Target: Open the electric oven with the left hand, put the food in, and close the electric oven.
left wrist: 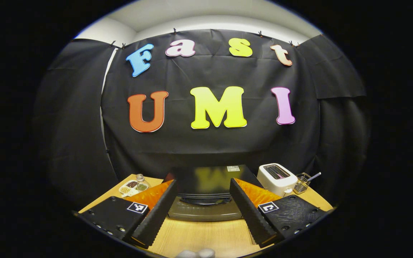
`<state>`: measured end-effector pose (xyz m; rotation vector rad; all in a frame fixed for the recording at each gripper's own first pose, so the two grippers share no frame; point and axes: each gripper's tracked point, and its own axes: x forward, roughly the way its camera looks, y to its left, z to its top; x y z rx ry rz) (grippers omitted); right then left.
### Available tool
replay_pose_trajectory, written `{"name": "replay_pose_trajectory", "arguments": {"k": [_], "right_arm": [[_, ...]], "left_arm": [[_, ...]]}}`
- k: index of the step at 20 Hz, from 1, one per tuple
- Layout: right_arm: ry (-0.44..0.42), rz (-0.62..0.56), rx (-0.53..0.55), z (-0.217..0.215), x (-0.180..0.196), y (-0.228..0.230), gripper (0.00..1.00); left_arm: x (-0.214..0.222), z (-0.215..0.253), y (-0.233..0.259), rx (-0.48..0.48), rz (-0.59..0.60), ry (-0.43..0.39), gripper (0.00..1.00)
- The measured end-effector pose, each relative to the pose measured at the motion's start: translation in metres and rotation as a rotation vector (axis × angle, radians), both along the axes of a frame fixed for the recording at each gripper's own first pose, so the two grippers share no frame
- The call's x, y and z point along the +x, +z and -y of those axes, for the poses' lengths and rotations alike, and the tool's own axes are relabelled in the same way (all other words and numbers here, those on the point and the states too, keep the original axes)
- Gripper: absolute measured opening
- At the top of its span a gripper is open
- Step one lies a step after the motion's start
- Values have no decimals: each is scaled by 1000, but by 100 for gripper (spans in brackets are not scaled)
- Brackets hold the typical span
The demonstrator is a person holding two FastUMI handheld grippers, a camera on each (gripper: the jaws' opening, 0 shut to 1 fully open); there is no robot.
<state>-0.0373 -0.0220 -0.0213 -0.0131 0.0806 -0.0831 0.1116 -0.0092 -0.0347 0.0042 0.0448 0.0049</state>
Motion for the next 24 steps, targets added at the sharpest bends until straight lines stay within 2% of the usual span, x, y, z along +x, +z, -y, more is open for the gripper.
{"name": "replay_pose_trajectory", "arguments": {"k": [3,4,5,7,8,9,10,11,12,13,16,17,18,24], "right_arm": [[-45,-18,-23,11,-16,-2,100],[-62,-21,-27,15,-21,-3,92],[-80,-30,-27,20,-26,-6,100],[-114,-44,-18,27,-35,-13,100],[-129,-53,-13,29,-39,-15,92],[-141,-61,-11,30,-43,-20,100],[-149,-70,-12,31,-47,-22,100],[-157,-75,-16,32,-50,-25,100],[-162,-80,-17,33,-51,-25,100],[-167,-87,-17,32,-52,-27,100],[-158,-91,2,28,-50,-32,100],[-154,-87,4,25,-48,-31,92],[-148,-88,6,23,-46,-31,100],[-107,-96,14,10,-43,-38,100]], "left_arm": [[38,5,-29,9,-56,4,96],[49,7,-39,9,-77,-2,100],[58,9,-49,6,-95,-5,96],[75,11,-70,4,-134,-3,96],[81,10,-81,12,-153,9,88],[88,10,-90,12,-169,12,88],[92,10,-100,11,-194,13,96],[95,12,-110,3,-223,12,96],[97,12,-109,-6,-218,16,89],[98,11,-106,-2,-202,19,99],[90,11,-112,-36,-225,25,99],[84,11,-118,-24,-232,20,99],[85,13,-112,2,-213,14,99],[48,12,-123,-39,-182,-30,99]]}}
